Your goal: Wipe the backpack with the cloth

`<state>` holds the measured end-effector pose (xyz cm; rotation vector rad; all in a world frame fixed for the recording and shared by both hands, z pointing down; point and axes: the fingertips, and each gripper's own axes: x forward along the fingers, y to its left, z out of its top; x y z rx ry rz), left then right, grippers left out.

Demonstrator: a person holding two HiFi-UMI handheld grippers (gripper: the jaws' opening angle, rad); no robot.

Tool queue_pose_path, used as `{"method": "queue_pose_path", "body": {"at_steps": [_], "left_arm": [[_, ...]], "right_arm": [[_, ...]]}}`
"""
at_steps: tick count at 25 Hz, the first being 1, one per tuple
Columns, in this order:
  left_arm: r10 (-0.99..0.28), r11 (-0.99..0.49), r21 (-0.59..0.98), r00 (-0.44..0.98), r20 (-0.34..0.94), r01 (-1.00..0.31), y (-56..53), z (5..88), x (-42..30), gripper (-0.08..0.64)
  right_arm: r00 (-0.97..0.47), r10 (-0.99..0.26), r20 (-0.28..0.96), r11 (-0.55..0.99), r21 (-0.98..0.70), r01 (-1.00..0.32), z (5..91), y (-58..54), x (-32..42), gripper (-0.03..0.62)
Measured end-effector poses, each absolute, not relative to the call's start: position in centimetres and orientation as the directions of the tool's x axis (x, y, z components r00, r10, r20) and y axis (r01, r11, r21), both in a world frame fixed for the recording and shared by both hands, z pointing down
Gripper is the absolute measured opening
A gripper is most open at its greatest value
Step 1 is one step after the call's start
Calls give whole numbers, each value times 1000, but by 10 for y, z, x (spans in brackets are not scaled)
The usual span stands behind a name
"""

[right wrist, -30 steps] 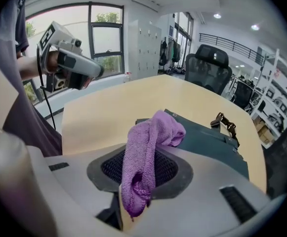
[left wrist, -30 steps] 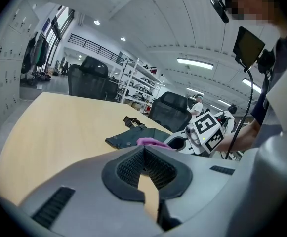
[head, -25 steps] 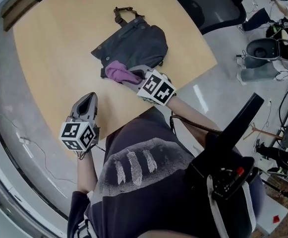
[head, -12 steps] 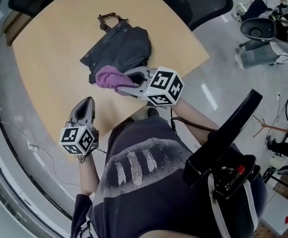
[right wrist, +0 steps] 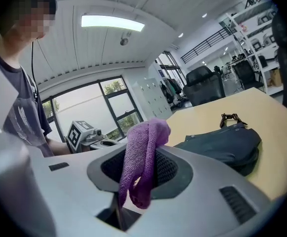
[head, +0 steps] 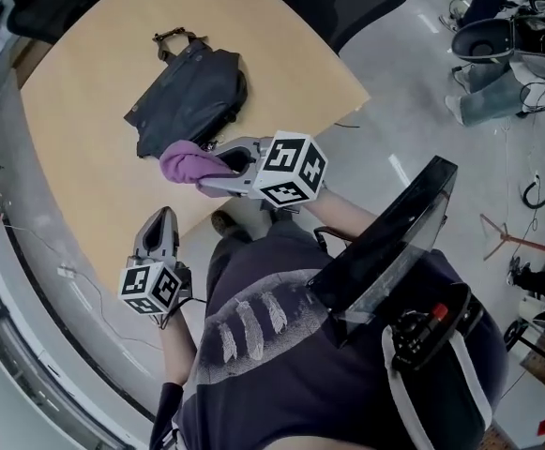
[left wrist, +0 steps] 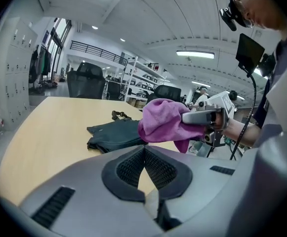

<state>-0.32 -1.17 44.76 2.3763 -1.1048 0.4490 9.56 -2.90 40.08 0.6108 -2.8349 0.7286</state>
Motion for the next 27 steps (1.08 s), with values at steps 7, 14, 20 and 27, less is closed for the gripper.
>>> {"method": "queue_pose_path", "body": {"at_steps": [7,14,20,27], "left_arm": [[-621,-577,271,630,467,-770,2,444,-14,8],[-606,-601,320,678,415,-733,31,440,-70,8],[-576,-580,412,712,402,-703,65,464,-141,8],[-542,-595,452,747,385,-664,96,472,-160,8]], "right_arm": [[-907,-342,245,820,-394,-416,398,-12,77,109],[-889,-359,283,806,-386,-448,393,21,16,109],[-873,-365,324,776,-413,-477,401,61,-48,109],[-856,-377,353,743,-437,-507,404,104,-67,107]]}}
